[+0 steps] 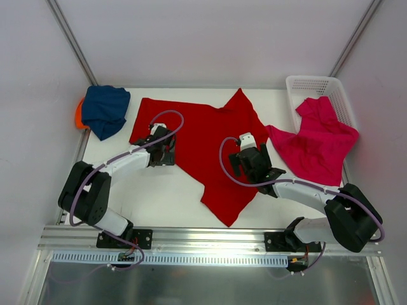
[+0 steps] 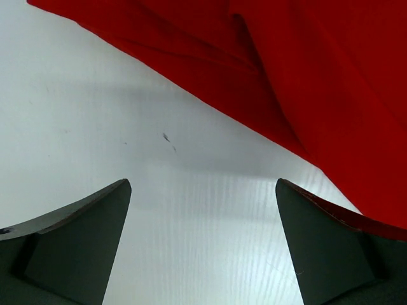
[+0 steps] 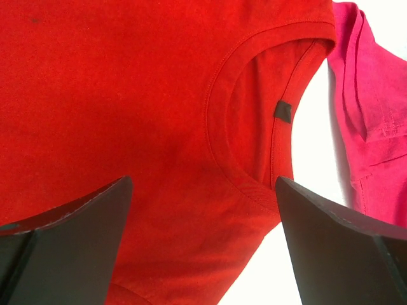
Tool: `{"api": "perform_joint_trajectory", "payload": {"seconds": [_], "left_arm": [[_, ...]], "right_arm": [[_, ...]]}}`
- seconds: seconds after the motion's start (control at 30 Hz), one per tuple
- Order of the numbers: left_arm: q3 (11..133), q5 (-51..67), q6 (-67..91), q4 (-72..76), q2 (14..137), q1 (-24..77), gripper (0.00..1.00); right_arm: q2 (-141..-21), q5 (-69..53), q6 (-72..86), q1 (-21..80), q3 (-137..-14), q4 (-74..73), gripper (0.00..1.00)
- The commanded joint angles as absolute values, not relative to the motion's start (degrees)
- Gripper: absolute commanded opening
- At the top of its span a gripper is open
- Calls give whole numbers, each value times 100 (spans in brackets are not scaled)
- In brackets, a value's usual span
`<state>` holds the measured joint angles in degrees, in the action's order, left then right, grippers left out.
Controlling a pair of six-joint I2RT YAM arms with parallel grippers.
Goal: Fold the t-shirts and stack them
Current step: Flatten out the tshirt
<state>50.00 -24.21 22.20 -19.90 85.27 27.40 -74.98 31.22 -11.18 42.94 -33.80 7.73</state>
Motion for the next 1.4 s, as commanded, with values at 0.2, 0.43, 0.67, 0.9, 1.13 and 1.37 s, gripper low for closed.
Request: {"api": "perform_joint_trajectory", "payload": {"seconds": [0.2, 0.43, 0.67, 0.9, 1.13, 1.37], "left_arm": [[5082, -1208, 1038, -1083, 8860, 1953, 99], [5132, 0, 598, -448, 8841, 1530, 99], [5511, 869, 290, -492, 9272, 1380, 97], [5572, 265, 53, -694, 9272, 1354, 95], [5467, -693, -281, -703, 9167, 1327, 88], [5370, -1151, -422, -782, 9158, 1327, 88]], "right_arm": [[-7453, 3094, -1020, 4271, -3340, 1002, 99], [-7559, 3006, -1011, 4271, -3401, 1002, 99], [-7559, 3006, -1028, 4263, -3384, 1011, 99], [-7567, 3006, -1011, 4263, -3349, 1028, 100], [-7699, 2944, -993, 4271, -3375, 1046, 99], [-7875, 2804, -949, 4271, -3472, 1011, 99]]}}
